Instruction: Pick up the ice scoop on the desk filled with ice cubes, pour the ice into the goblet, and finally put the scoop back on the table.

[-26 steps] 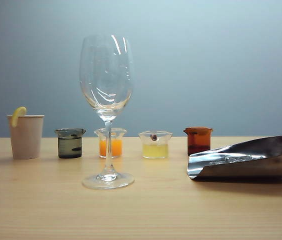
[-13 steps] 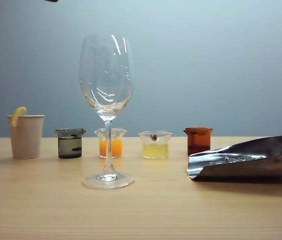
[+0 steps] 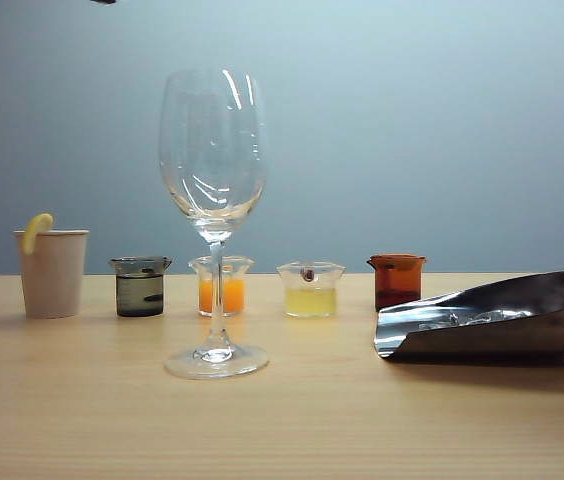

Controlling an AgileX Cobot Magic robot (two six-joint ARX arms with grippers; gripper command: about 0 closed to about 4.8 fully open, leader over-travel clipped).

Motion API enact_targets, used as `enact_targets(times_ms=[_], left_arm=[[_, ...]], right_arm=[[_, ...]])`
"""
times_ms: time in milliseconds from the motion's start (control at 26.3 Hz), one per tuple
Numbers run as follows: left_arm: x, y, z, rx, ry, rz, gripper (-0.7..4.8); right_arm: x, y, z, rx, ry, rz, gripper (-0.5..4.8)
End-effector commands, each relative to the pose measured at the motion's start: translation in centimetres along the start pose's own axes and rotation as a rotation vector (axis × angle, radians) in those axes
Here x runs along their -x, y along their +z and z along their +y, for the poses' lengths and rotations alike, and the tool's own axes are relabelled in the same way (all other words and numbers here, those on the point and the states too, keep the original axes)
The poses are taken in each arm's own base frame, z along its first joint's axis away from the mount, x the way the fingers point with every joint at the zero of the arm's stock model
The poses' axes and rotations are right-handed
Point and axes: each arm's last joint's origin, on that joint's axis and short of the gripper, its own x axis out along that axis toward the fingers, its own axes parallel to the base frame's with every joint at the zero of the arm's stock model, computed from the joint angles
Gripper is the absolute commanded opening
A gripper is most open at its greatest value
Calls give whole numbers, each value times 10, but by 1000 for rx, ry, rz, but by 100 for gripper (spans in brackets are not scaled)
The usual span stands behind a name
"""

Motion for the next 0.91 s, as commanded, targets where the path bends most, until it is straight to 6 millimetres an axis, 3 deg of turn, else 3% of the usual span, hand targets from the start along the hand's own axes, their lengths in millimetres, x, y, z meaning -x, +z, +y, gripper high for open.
enact_targets(times_ms=[38, 342, 608, 722, 798, 912], left_arm=[[0, 2, 0, -4, 1, -16, -5], [0, 0, 0, -5, 2, 6, -5], [0, 0, 0, -5, 2, 6, -5], [0, 0, 0, -5, 2, 6, -5], [0, 0, 0, -5, 2, 5, -5], [0, 0, 0, -5, 2, 5, -5]], right_arm=[[-2, 3, 3, -20, 37, -42, 377], [-30, 10, 14, -22, 50, -61, 377], [-36, 9, 12, -63, 41, -54, 354], [-36, 10, 13, -63, 54, -59, 243], [-36, 10, 13, -63, 52, -59, 115], [-36, 10, 13, -63, 50, -59, 81]])
